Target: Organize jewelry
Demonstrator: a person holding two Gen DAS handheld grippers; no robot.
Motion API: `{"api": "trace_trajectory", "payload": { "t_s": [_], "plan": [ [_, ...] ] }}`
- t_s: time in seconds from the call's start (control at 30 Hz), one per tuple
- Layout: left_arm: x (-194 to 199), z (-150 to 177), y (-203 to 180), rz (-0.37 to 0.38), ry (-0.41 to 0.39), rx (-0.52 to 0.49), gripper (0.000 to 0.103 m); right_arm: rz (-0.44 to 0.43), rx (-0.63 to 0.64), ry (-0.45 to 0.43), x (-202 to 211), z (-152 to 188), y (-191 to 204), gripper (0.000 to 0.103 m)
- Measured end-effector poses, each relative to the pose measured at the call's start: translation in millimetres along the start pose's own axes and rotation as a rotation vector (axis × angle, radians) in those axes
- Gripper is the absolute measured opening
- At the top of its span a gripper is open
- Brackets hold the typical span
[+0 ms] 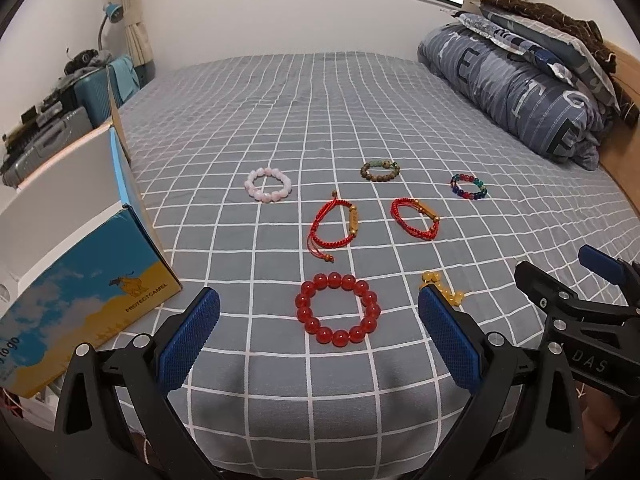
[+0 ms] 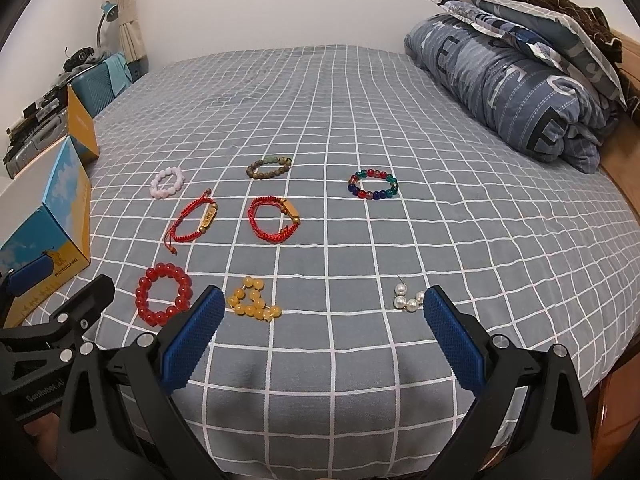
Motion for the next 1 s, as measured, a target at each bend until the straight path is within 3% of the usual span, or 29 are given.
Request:
{"api": "trace_trajectory", "payload": {
  "t_s": [1.0],
  "plan": [
    [-0.2,0.8,2.3,-0.009,0.004,0.001,0.097,0.002,-0.002,-0.008,2.7,-1.8,-1.4,0.096]
  ]
}}
Point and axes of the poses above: each gripper's, at about its wrist camera, not at the fingertips, and x roughly against the way its jaws point, y to its left, z to its underside, the point moved 10 cm from there along -x, roughly the way its jaws point, and after that the axes turned 15 degrees about -x, right-handed, at the moved point
